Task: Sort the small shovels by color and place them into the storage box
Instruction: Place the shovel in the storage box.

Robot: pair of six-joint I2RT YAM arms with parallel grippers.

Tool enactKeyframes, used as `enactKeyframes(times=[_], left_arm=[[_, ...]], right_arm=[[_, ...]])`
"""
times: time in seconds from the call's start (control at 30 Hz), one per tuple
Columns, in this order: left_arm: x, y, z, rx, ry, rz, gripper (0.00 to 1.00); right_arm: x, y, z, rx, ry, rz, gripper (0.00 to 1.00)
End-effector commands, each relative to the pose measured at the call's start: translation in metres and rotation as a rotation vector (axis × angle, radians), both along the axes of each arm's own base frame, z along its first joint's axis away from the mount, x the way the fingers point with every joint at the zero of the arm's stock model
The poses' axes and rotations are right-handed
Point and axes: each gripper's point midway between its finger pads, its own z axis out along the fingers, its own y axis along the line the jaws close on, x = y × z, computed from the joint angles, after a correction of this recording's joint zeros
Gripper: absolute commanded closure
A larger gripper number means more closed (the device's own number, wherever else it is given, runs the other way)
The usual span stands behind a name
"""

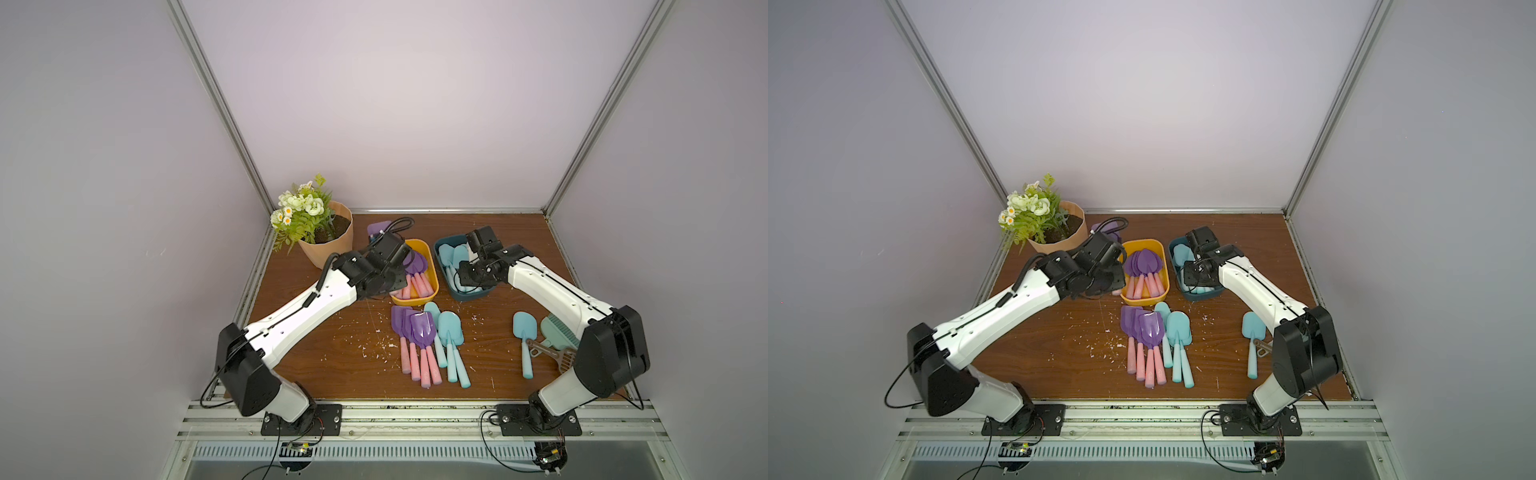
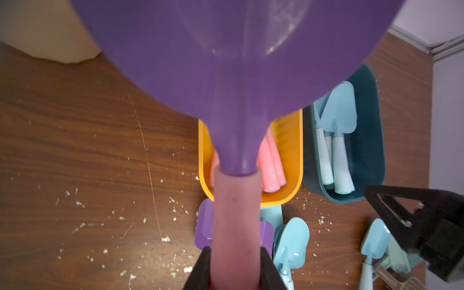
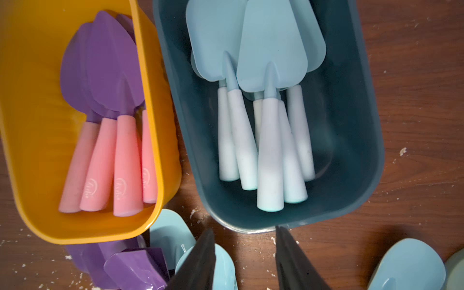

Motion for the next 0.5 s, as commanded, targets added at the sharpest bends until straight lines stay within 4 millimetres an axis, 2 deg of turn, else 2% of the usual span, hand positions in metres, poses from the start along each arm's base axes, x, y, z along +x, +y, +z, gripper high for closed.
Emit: enactKeyframes(times=[0.0, 0.17, 0.27, 0.47], left_arm=[[0.026, 0.008, 0.002, 0.084, -0.023, -0.038, 0.99], [0.053, 0.004, -0.011, 0.115, -0.003, -0.046, 0.99], [0.063, -0.008, -0.024, 0.103, 0.026, -0.057, 0.99], [0.075, -0.029, -0.071, 0.077, 0.107, -0.058, 0.99]], right_arm=[[0.003, -0.002, 0.022, 0.003, -0.047, 0.002, 0.56], [0.0, -0.002, 0.024, 0.012, -0.045, 0.01, 0.56], [-0.002, -0.004, 0.024, 0.004, -0.043, 0.009, 0.56], [-0.007, -0.004, 0.022, 0.01, -0.036, 0.012, 0.56]])
